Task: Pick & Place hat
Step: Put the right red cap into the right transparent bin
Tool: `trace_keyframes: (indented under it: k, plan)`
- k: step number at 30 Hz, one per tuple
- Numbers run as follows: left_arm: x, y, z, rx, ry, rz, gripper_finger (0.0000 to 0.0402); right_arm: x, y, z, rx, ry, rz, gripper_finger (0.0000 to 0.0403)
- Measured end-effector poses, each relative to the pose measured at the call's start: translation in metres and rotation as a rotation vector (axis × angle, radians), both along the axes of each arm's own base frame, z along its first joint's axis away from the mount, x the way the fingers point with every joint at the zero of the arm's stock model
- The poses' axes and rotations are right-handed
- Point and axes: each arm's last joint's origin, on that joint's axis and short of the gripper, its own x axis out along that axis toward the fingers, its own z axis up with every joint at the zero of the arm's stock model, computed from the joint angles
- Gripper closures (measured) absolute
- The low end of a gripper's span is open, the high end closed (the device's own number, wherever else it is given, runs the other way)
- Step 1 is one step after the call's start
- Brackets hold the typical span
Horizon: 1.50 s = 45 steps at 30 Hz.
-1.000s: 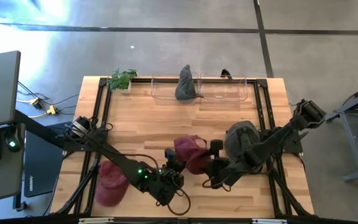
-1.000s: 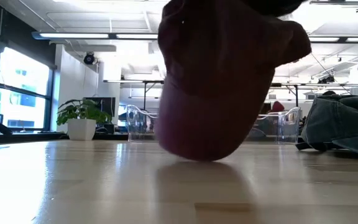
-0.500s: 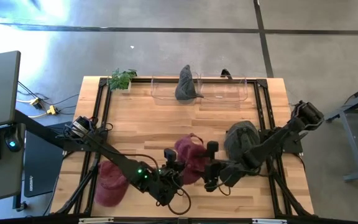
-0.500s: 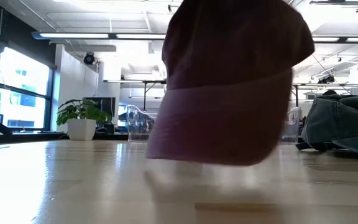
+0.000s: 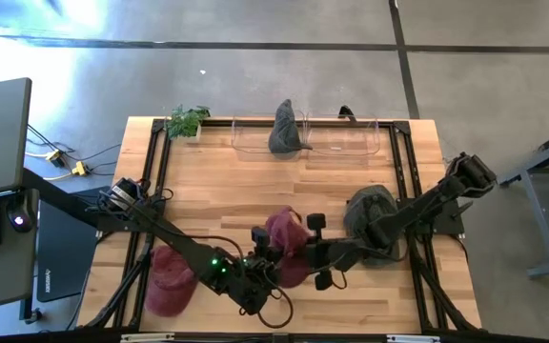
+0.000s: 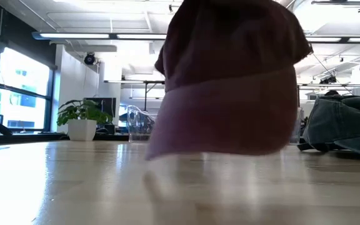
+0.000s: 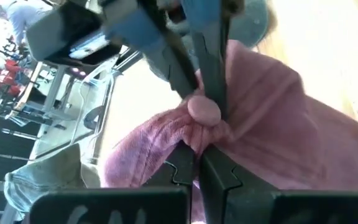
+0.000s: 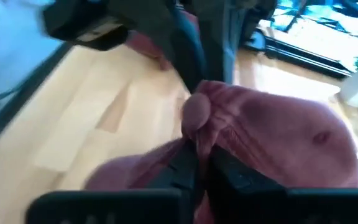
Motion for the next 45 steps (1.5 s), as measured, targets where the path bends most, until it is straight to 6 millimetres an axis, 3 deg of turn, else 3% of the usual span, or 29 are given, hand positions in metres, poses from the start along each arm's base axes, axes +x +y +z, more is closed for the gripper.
trace_keyframes:
  k: [5,8,13,18,27,32,39,42,45]
  plan:
    - [-0.002,-0.001,-0.004,-0.086,0.082,-0.073,0.0363,-0.013,-0.003,0.012,0.144,0.070,0.081,0.0370]
    - [-0.006,0.000,-0.008,-0.075,0.142,-0.080,0.0320,-0.021,-0.005,0.020,0.196,0.098,0.123,0.0386]
    - [-0.010,0.005,-0.011,-0.043,0.176,-0.034,0.0251,-0.026,-0.008,0.017,0.197,0.164,0.120,0.0389]
    - [-0.010,0.009,-0.004,0.014,0.186,-0.070,0.0214,-0.027,-0.007,0.013,0.178,0.190,0.134,0.0394]
    - [0.037,0.067,-0.020,-0.096,0.231,-0.341,0.0206,-0.029,-0.003,0.013,0.198,0.221,0.238,0.0395]
    - [0.048,0.090,-0.021,-0.172,0.232,-0.430,0.0206,-0.035,0.005,0.012,0.202,0.249,0.288,0.0394]
    - [0.044,0.085,-0.011,-0.159,0.200,-0.489,0.0206,-0.043,0.015,0.009,0.206,0.291,0.332,0.0399]
    - [0.050,0.083,-0.006,-0.141,0.125,-0.530,0.0206,-0.046,0.019,0.010,0.205,0.292,0.347,0.0394]
    - [0.065,0.086,-0.014,-0.141,0.053,-0.588,0.0206,-0.048,0.023,0.010,0.209,0.294,0.356,0.0392]
